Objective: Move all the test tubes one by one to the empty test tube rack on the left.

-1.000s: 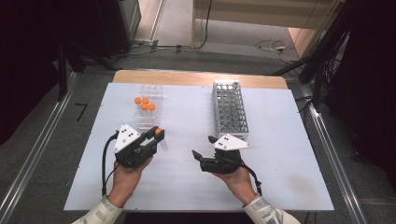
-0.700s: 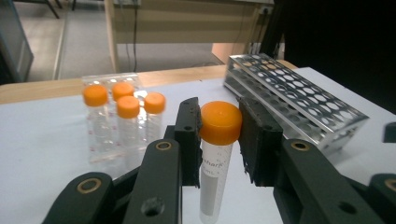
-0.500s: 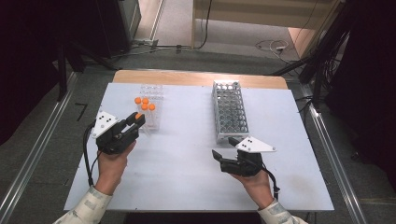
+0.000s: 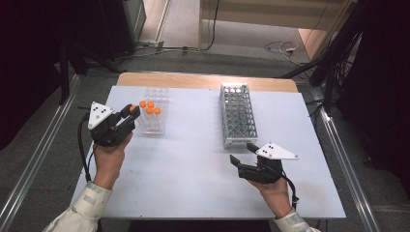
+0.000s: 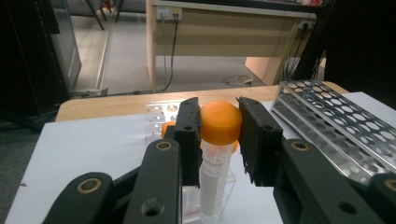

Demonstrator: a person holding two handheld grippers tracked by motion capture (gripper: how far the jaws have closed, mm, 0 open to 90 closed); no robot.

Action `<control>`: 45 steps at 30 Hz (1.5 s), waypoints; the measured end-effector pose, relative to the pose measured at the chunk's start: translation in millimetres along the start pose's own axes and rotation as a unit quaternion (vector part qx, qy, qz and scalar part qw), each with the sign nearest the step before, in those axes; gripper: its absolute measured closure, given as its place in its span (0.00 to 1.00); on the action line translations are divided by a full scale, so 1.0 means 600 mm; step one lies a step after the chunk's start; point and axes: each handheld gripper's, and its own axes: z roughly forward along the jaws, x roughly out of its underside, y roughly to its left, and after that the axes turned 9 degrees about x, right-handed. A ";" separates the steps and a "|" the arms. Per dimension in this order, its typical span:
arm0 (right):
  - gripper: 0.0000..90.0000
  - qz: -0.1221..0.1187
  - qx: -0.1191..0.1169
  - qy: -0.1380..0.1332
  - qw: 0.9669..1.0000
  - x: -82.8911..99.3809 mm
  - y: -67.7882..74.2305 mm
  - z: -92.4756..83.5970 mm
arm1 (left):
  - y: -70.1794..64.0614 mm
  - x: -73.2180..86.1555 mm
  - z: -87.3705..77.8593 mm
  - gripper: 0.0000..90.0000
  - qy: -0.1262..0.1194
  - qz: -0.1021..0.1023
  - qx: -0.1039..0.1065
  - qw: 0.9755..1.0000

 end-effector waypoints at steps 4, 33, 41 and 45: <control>0.27 0.002 0.001 -0.001 1.000 0.000 -0.002 0.000 | 0.006 -0.007 0.011 0.78 -0.001 0.005 -0.011 1.000; 0.27 0.004 0.002 0.000 1.000 0.001 -0.004 -0.001 | 0.034 -0.004 0.083 0.77 0.026 0.006 -0.045 0.999; 0.27 0.002 0.001 0.000 1.000 0.002 -0.002 -0.001 | 0.027 0.007 0.096 0.77 0.046 0.020 -0.049 0.998; 0.27 0.002 0.001 0.000 1.000 0.002 -0.002 -0.001 | 0.026 0.010 0.098 0.77 0.050 0.020 -0.051 0.997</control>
